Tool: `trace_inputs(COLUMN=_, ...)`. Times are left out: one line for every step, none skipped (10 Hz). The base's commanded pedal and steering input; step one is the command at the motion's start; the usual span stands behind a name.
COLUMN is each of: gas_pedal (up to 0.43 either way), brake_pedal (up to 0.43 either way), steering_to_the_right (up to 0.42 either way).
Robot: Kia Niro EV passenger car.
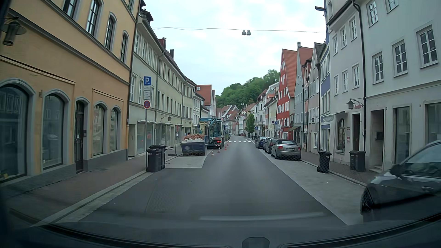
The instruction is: Follow the waypoints while adhering to traffic rules and regulations
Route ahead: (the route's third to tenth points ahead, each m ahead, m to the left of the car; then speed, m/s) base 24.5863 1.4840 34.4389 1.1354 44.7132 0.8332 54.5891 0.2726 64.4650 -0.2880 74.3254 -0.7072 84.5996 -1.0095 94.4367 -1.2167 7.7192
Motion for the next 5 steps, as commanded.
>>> trace_inputs(gas_pedal=0.047, brake_pedal=0.0, steering_to_the_right=0.026)
trace_inputs(gas_pedal=0.047, brake_pedal=0.0, steering_to_the_right=0.02)
trace_inputs(gas_pedal=0.047, brake_pedal=0.0, steering_to_the_right=0.018)
trace_inputs(gas_pedal=0.047, brake_pedal=0.0, steering_to_the_right=0.018)
trace_inputs(gas_pedal=0.047, brake_pedal=0.0, steering_to_the_right=0.016)
